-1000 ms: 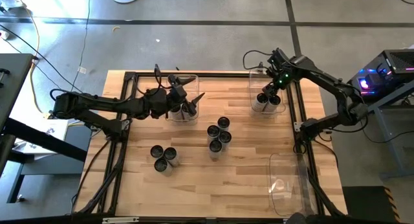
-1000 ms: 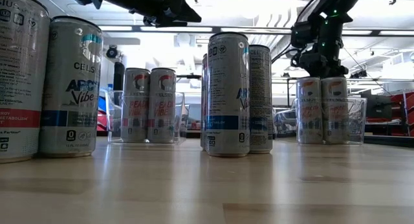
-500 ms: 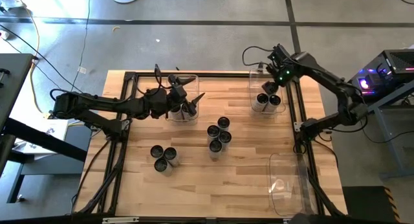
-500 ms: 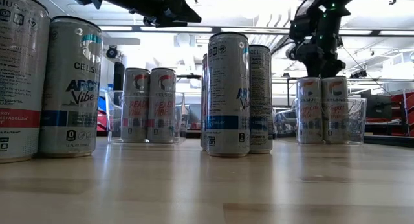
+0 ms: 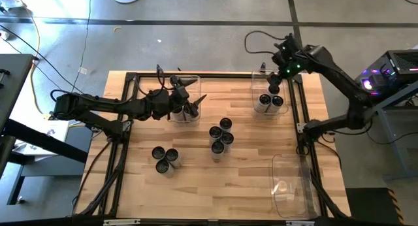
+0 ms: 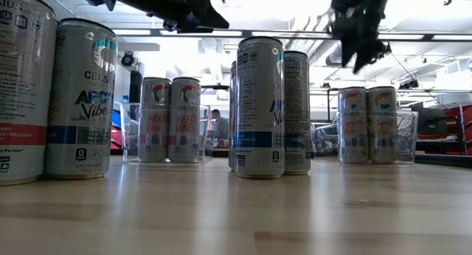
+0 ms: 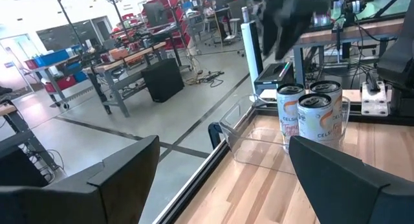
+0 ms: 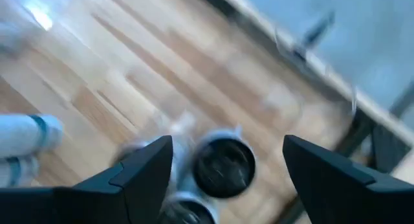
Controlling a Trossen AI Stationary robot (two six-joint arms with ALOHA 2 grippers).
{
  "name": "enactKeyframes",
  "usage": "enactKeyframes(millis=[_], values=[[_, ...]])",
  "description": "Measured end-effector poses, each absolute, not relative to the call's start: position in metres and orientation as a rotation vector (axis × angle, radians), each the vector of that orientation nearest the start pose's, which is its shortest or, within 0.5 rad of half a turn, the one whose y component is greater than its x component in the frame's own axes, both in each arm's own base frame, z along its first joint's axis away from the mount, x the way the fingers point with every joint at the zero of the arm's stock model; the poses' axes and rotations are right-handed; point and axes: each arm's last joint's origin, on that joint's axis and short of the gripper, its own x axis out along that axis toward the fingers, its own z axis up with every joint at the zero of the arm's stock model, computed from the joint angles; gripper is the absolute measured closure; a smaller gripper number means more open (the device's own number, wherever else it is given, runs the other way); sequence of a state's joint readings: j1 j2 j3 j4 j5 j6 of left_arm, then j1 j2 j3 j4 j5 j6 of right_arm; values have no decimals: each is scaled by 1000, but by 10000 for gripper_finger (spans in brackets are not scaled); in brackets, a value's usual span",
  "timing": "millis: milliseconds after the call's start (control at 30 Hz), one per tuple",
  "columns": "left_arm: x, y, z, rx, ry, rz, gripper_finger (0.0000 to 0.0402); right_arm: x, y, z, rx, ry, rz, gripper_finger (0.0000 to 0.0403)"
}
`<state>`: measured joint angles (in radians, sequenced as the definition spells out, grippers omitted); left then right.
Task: Sort soda cans
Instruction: Put the white-blue soda can into the bottom transparent bin
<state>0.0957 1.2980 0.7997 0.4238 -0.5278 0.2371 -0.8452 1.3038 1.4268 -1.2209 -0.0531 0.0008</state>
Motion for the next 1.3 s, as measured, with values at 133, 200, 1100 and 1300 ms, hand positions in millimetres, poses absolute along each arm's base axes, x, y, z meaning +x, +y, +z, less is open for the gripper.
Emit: enactKeyframes(millis=[133,200,1100,1300], values=[[283,38,285,250,162,620,62,161,-140,381,346,839,-627,116],[283,36,285,256,163,618,62,164,-120,389,283,736,-581,116],[285,-21,294,523,115,428,62,244,26,245,85,434,152,116],[283,-37,287,497,158,355,62,263,50,241,77,450,142,116]])
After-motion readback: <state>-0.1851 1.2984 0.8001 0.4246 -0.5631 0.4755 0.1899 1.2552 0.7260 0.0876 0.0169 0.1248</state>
